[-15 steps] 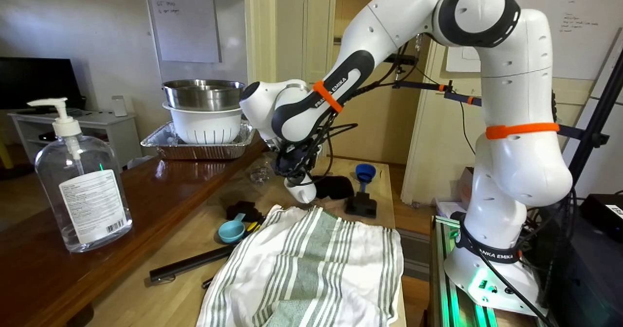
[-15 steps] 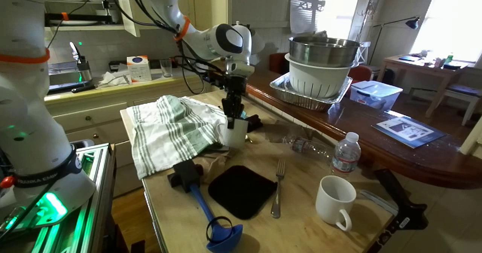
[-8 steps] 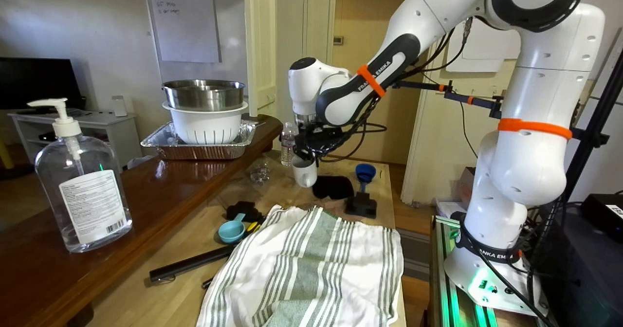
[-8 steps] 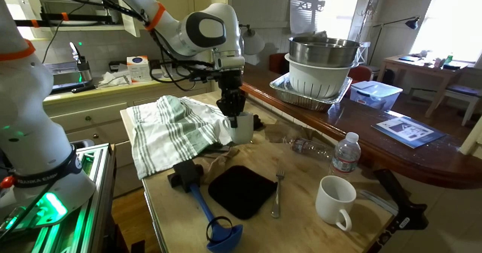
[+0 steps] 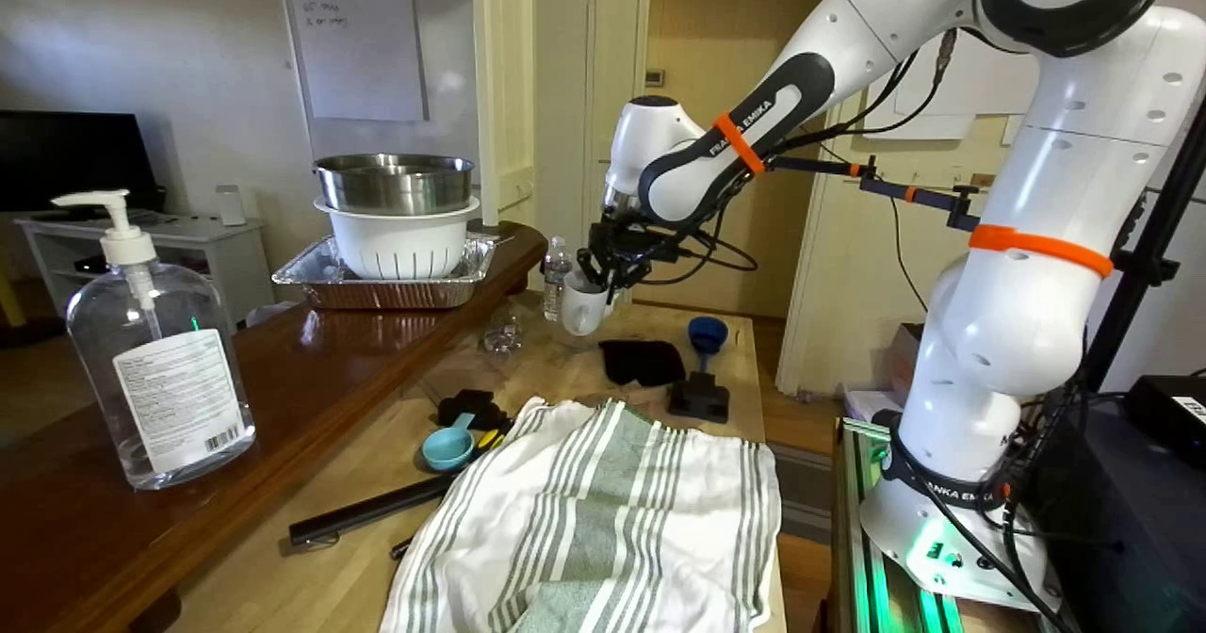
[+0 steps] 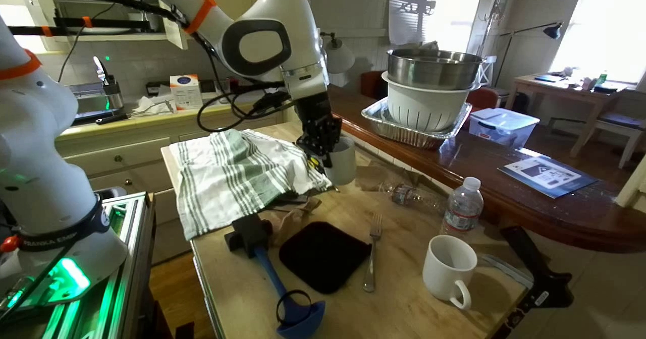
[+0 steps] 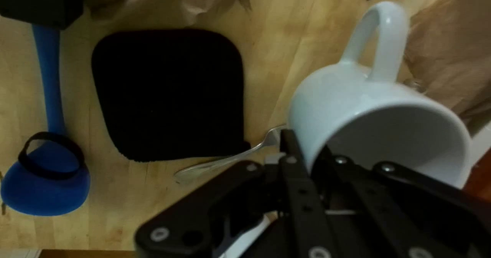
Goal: Move one white mug to the counter
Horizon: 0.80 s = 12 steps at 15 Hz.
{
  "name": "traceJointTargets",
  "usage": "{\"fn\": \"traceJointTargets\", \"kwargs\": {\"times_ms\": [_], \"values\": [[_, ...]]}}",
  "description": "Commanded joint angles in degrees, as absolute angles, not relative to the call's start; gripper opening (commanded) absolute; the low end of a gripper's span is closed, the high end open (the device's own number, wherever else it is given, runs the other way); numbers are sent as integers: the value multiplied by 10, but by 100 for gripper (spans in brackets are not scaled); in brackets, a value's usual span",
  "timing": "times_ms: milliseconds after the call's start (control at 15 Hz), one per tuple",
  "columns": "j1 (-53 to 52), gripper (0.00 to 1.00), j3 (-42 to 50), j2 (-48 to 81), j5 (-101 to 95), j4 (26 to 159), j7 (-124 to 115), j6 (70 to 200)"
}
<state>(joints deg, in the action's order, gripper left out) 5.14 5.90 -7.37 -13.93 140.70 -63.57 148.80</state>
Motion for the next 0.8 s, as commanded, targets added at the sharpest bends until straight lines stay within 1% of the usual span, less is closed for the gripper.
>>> {"fn": "traceJointTargets", "kwargs": {"times_ms": [0,267,400,467,533,733], "values": [[58,3,44,-149,-65,1371,-619,1388],[84,3,38,-157,-62,1241,-649,1213],[94,3,59,-138,-57,1160,-600,1140],[99,3,71,-117,-50,1128,-573,1124],[96,10,49,-158,-70,1197,-612,1163],[106,10,68,-134,-66,1147,-580,1138]]}}
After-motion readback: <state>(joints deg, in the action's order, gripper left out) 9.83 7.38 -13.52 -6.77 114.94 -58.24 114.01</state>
